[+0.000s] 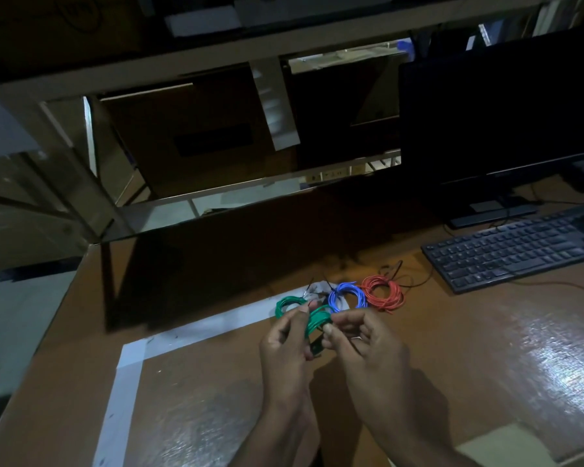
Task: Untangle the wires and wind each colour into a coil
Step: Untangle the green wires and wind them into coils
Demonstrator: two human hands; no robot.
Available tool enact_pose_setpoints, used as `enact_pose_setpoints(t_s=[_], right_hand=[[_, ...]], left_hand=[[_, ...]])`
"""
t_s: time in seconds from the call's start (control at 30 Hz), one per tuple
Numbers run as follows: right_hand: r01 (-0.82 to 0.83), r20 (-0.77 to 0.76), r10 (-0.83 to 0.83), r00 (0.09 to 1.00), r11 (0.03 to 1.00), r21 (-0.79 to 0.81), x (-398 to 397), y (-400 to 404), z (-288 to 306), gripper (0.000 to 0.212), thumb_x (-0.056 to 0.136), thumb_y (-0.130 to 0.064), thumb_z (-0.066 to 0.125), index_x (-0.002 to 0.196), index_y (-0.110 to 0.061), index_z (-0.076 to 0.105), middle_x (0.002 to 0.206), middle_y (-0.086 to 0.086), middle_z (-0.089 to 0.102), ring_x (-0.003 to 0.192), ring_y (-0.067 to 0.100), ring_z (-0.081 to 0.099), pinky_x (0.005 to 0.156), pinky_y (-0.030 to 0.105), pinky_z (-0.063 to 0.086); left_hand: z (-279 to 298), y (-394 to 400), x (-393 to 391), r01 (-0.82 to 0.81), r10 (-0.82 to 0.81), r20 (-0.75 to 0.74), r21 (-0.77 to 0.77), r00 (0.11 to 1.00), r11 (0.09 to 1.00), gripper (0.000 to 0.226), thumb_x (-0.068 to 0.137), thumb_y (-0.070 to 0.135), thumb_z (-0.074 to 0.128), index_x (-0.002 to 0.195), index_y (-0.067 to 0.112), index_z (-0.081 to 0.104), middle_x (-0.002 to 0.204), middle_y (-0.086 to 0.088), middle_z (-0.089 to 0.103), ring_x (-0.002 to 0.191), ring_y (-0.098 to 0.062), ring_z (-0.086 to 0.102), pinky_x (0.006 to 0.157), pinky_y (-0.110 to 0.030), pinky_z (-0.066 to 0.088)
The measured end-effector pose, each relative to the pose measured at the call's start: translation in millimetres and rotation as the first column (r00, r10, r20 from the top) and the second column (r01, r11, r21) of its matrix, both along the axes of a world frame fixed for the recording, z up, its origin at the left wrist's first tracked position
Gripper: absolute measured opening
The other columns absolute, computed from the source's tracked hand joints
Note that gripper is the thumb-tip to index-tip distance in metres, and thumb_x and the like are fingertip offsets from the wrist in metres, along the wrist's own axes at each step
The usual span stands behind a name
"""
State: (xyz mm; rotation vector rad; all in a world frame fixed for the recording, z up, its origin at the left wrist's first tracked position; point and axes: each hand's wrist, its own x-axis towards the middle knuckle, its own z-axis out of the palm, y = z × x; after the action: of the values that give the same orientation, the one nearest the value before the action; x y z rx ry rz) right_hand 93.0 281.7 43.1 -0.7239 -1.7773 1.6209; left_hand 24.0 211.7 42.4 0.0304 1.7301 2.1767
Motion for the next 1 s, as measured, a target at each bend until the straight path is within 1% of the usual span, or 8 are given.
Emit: enact_pose_setpoints(t_s=[0.1,0.23,0.33,0.5,0.63,0.77,0.83,1.0], right_hand=[[0.002,-0.007,-0.002,1.0,0.999,-0.037,0.7,1.6,-0.4,0.024,0.086,-0.007,0.077,0.092,-0.03,0.071,0.089,-0.013,0.076,0.081,0.007,0.076,0.072,0.023,0.059],[-0.047,-0.01,0.046,0.999,0.989,-0.139,2.0,7.7,-2.4,0.019,0.086,-0.006,0.077,0.095,-0.023,0.076,0.087,-0.003,0.078,0.08,0.013,0.077,0.073,0.024,0.058],[-0.05,-0.016,0.048,0.999,0.986,-0.16,4.7,8.7,-1.5,0.019,0.085,-0.005,0.078,0.095,-0.022,0.077,0.087,-0.001,0.078,0.08,0.013,0.077,0.072,0.024,0.059],[-0.043,-0.02,0.042,0.999,0.996,-0.073,8.9,13.2,4.7,0.023,0.085,-0.008,0.077,0.092,-0.03,0.076,0.092,-0.01,0.076,0.084,0.005,0.075,0.073,0.021,0.06],[-0.011,-0.028,0.007,1.0,0.993,-0.12,7.2,16.0,1.2,0.021,0.084,-0.01,0.08,0.093,-0.027,0.072,0.089,-0.001,0.076,0.083,0.014,0.075,0.074,0.032,0.062],[-0.034,-0.066,0.021,0.998,0.977,-0.208,8.6,24.5,2.4,0.012,0.084,-0.007,0.079,0.088,-0.018,0.076,0.086,0.006,0.077,0.08,0.022,0.076,0.08,0.043,0.063],[-0.076,-0.091,0.056,0.994,0.97,-0.232,10.4,27.3,3.7,0.011,0.085,-0.007,0.078,0.09,-0.017,0.077,0.086,0.008,0.077,0.083,0.024,0.076,0.082,0.042,0.062],[-0.158,-0.182,0.101,0.978,0.929,-0.335,12.5,33.0,7.5,0.012,0.083,0.001,0.074,0.093,-0.006,0.076,0.089,0.015,0.076,0.085,0.033,0.075,0.076,0.029,0.062]], left_hand=[[1.4,0.0,-0.1,-0.005,0.004,0.019,0.036,1.0,0.999,0.018,0.099,0.02,0.063,0.103,0.014,0.079,0.099,-0.003,0.079,0.076,-0.005,0.072,0.059,-0.019,0.054],[-0.4,-0.2,-1.3,-0.027,0.026,0.029,0.045,0.999,0.999,0.016,0.097,0.018,0.065,0.097,0.015,0.08,0.103,-0.013,0.077,0.09,-0.024,0.066,0.073,-0.036,0.051],[-3.1,1.1,-1.8,-0.029,0.028,0.03,0.042,0.999,0.999,0.015,0.097,0.018,0.066,0.095,0.015,0.08,0.102,-0.018,0.075,0.09,-0.028,0.063,0.077,-0.043,0.049],[-9.9,0.0,4.8,0.018,-0.02,0.056,0.037,0.998,0.999,0.016,0.095,0.023,0.067,0.101,0.013,0.079,0.105,-0.011,0.077,0.093,-0.022,0.072,0.065,-0.026,0.057],[-8.6,1.2,8.4,0.016,-0.016,0.008,0.035,1.0,0.999,0.015,0.096,0.019,0.067,0.097,0.01,0.079,0.092,-0.006,0.077,0.074,-0.007,0.066,0.062,-0.022,0.052],[-5.2,-0.9,11.5,0.021,-0.018,-0.069,0.047,0.997,0.999,0.014,0.095,0.017,0.067,0.092,0.015,0.08,0.085,0.0,0.075,0.065,-0.005,0.054,0.058,-0.019,0.046],[-3.0,-2.2,11.9,0.034,-0.029,-0.087,0.053,0.996,0.998,0.014,0.094,0.017,0.067,0.092,0.014,0.08,0.084,0.0,0.074,0.063,-0.006,0.05,0.057,-0.019,0.044],[1.5,-4.2,10.9,0.048,-0.043,-0.135,0.029,0.99,0.998,0.013,0.093,0.018,0.068,0.093,0.017,0.081,0.09,0.0,0.077,0.075,-0.008,0.062,0.057,-0.02,0.046]])
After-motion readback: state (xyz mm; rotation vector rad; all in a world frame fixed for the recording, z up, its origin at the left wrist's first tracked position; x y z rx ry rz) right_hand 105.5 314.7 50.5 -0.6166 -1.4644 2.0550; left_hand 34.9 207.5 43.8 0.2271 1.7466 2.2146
